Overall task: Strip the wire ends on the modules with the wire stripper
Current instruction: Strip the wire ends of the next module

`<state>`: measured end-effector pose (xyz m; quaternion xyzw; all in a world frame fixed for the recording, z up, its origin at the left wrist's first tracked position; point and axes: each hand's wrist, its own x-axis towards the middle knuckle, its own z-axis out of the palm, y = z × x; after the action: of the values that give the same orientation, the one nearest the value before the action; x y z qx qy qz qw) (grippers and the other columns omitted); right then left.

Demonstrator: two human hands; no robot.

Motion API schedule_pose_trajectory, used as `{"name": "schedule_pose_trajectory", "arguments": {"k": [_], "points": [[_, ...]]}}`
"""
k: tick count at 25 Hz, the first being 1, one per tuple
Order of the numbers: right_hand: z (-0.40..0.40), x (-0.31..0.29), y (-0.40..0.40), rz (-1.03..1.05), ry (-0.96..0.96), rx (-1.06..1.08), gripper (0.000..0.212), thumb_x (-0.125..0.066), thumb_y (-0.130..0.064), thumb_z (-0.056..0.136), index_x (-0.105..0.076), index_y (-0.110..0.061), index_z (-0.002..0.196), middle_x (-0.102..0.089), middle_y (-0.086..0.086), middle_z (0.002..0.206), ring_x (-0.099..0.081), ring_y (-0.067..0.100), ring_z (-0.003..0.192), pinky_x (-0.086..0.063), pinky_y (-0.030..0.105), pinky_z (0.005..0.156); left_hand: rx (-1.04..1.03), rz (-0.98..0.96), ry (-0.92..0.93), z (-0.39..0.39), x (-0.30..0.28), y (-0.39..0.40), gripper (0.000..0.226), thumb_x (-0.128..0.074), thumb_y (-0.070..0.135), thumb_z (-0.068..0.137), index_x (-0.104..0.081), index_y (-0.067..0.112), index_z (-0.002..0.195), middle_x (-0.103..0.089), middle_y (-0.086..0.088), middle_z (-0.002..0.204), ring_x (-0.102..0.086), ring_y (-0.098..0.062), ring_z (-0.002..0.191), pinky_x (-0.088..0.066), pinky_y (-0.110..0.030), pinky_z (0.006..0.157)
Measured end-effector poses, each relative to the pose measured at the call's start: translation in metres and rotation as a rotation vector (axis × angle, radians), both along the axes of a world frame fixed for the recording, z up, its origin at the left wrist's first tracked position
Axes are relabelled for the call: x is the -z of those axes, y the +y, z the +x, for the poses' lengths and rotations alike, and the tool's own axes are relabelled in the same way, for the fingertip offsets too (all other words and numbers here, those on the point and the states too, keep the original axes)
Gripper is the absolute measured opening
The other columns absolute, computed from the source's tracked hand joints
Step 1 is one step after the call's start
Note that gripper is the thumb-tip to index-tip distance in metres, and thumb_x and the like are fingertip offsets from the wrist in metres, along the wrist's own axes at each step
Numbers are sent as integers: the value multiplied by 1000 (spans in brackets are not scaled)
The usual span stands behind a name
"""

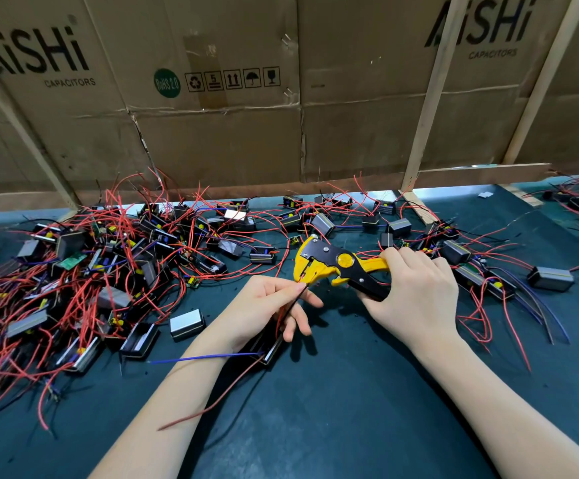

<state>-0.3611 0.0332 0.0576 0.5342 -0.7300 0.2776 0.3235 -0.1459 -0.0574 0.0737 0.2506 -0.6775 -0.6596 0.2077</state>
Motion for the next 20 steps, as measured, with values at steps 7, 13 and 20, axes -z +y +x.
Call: {"name": "schedule_pose_trajectory", "arguments": {"k": [7, 13, 20], "points": [[3, 1, 1, 10, -33, -6, 49, -80, -50, 63, -62, -9, 83, -61, 5, 74, -60, 31, 73, -39, 38, 67, 25, 24, 19, 1, 1, -1, 42, -50, 36, 92, -72, 0, 97, -70, -15, 63, -52, -13, 38, -40, -16, 46], [5, -1, 2, 19, -70, -28, 46, -80, -50, 63, -61, -10, 77, -62, 5, 71, -61, 31, 70, -41, 37, 64, 30, 19, 33, 2, 1, -3, 40, -50, 35, 93, -74, 3, 94, -70, -14, 63, -53, -13, 38, -39, -17, 45], [5, -1, 3, 81, -87, -20, 48, -84, -52, 59, -61, -12, 73, -60, 1, 66, -61, 30, 64, -41, 35, 61, 30, 20, 20, 3, 1, -2, 40, -51, 36, 91, -74, 2, 93, -69, -15, 62, -53, -14, 38, -39, -18, 44]]}}
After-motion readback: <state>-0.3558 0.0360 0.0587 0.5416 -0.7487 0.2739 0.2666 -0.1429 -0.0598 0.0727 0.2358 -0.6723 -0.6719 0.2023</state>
